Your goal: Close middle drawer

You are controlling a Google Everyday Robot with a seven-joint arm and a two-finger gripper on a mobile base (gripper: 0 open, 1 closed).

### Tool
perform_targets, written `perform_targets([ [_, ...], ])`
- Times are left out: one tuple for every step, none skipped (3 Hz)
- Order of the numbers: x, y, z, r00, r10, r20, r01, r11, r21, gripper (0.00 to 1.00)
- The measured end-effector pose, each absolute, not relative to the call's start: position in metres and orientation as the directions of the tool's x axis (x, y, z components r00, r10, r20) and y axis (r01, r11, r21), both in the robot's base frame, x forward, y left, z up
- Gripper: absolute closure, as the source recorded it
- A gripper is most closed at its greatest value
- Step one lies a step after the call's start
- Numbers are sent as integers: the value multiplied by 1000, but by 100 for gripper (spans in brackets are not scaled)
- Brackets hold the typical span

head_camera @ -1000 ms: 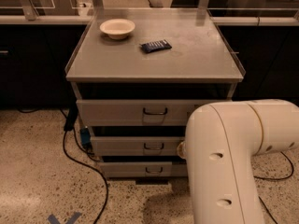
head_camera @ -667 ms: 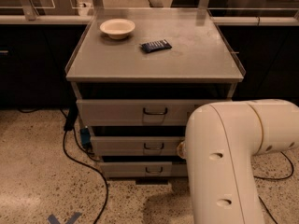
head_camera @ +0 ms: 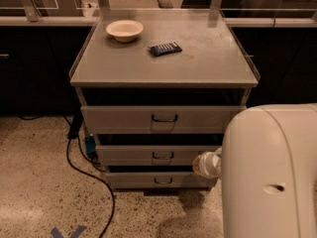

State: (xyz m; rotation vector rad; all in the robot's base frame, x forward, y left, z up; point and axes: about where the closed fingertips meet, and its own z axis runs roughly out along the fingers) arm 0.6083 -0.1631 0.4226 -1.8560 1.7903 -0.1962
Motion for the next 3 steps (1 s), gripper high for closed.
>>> perform_targets([
  [590,-186,471,27,-964,-264,-864,111,-492,100],
  [593,-186,486,26,-963,-267,-852,119,-510,81],
  [593,-186,486,26,-963,-267,-852,119,-510,59],
])
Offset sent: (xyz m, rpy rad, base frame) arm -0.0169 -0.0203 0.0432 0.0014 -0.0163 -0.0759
